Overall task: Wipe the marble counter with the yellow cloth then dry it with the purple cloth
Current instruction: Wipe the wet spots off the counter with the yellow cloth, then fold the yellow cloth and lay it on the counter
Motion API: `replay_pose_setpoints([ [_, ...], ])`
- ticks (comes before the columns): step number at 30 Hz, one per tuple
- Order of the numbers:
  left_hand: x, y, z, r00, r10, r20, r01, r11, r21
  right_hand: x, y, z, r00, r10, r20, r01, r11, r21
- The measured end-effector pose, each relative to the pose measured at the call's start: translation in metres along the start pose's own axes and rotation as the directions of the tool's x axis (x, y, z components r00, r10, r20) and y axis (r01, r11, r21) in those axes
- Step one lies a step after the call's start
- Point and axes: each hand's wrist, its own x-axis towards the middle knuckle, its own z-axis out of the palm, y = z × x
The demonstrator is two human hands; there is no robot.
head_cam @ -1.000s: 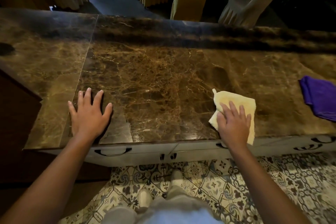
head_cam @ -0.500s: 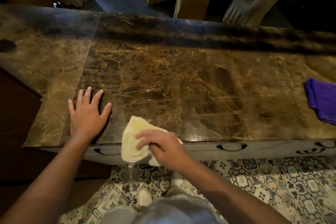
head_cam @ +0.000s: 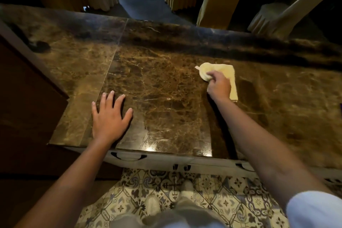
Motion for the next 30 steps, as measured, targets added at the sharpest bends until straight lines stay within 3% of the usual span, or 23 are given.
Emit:
replay_pose_setpoints([
  [2,0.000,-0.001,0.000,1.000,0.009,0.009,-0.009,1.000,0.003,-0.020,-0.022,0.020,0.982,-0.130,0.137,0.124,0.991,0.049],
  [6,0.001,-0.008,0.000,0.997,0.049,0.068,-0.049,0.999,-0.004,-0.094,-0.050,0.038,0.873,-0.355,0.335,0.307,0.933,0.188],
  [12,0.000,-0.013,-0.003,0.990,0.092,0.107,-0.092,0.996,-0.005,-0.200,-0.027,-0.001,0.721,-0.442,0.534,0.316,0.895,0.313],
  [15,-0.006,-0.006,-0.007,0.993,0.094,0.067,-0.093,0.996,-0.012,-0.231,-0.017,-0.032,0.635,-0.413,0.653,0.210,0.906,0.369],
  [17,-0.015,0.003,-0.016,0.987,0.157,0.021,-0.156,0.987,-0.040,-0.239,-0.017,-0.056,0.654,-0.341,0.675,0.051,0.911,0.410],
  [19,-0.030,0.019,-0.027,0.953,0.302,0.010,-0.298,0.947,-0.119,-0.241,-0.020,-0.082,0.725,-0.258,0.639,-0.096,0.880,0.465],
  [21,-0.052,0.043,-0.040,0.882,0.468,0.058,-0.434,0.853,-0.292,-0.243,-0.022,-0.105,0.796,-0.172,0.580,-0.214,0.816,0.537],
  [24,-0.090,0.085,-0.057,0.788,0.609,0.090,-0.442,0.663,-0.604,-0.247,-0.016,-0.128,0.835,-0.072,0.545,-0.365,0.669,0.648],
  [26,-0.113,0.112,-0.064,0.800,0.591,0.100,-0.302,0.541,-0.785,-0.251,-0.007,-0.138,0.839,-0.044,0.542,-0.418,0.586,0.694],
  [28,-0.130,0.135,-0.070,0.867,0.483,0.124,-0.128,0.456,-0.881,-0.256,0.003,-0.145,0.850,-0.012,0.527,-0.448,0.510,0.734],
  [30,-0.143,0.153,-0.071,0.944,0.330,-0.007,-0.177,0.491,-0.853,-0.262,0.013,-0.154,0.875,0.045,0.483,-0.446,0.466,0.764],
])
